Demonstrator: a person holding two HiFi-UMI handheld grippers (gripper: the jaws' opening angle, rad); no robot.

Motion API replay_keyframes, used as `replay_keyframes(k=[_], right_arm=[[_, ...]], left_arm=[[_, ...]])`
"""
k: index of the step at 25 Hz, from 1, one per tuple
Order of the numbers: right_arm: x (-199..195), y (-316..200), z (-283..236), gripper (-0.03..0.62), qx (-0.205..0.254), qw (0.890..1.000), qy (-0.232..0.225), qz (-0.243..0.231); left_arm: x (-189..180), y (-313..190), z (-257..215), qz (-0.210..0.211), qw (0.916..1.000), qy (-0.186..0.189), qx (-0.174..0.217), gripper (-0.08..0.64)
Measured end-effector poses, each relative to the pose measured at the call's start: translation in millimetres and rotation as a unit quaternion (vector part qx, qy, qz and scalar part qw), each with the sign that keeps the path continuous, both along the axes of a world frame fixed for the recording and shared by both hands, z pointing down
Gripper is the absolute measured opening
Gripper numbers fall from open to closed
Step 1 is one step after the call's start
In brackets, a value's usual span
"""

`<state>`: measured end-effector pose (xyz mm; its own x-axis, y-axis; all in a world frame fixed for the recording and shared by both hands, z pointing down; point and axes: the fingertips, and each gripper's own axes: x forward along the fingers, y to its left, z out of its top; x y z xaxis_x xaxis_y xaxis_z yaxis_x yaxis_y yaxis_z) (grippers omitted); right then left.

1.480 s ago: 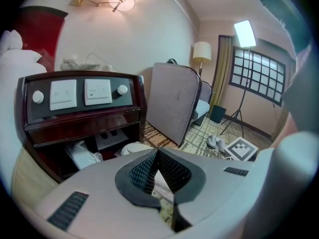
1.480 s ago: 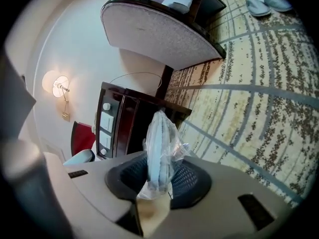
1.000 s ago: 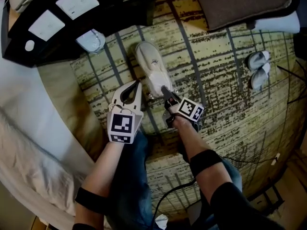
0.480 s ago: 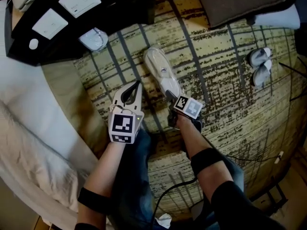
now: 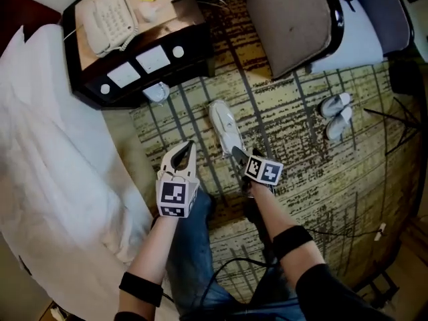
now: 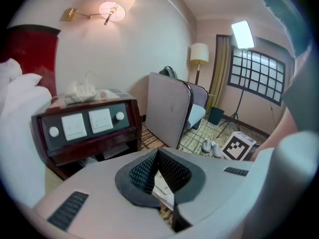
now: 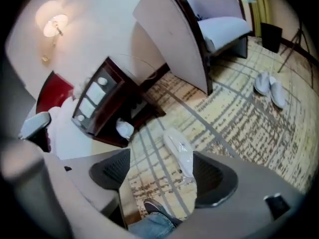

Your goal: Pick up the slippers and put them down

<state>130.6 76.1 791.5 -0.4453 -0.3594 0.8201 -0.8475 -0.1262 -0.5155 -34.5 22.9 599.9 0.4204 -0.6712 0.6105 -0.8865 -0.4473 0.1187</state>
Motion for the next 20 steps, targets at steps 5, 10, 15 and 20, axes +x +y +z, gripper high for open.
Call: replay_keyframes(k=[5,10,15,20], right_arm=[[7,-45,-191,0.163,0.110,0.989,-0.003,-0.096],[36,-60,-374,0.000,0.208,0.964,-0.014,-0.165],[62,-48,-517,0.000,0.301,0.929,0.001,-0.216],[71,-11,-597,0.000,0.358,0.899,0.028,-0.251]], left_arm=[[2,7,-139,-0.042,0.9989,-0.010,0.019,0.002],[3,39,-275,-0.106,0.9935,-0.021,0.035,0.002],[-2,78,-387,-0.154,0.9857,-0.027,0.061,0.002],[-10,122,-449,-0.177,0.9808,-0.020,0.080,0.002]])
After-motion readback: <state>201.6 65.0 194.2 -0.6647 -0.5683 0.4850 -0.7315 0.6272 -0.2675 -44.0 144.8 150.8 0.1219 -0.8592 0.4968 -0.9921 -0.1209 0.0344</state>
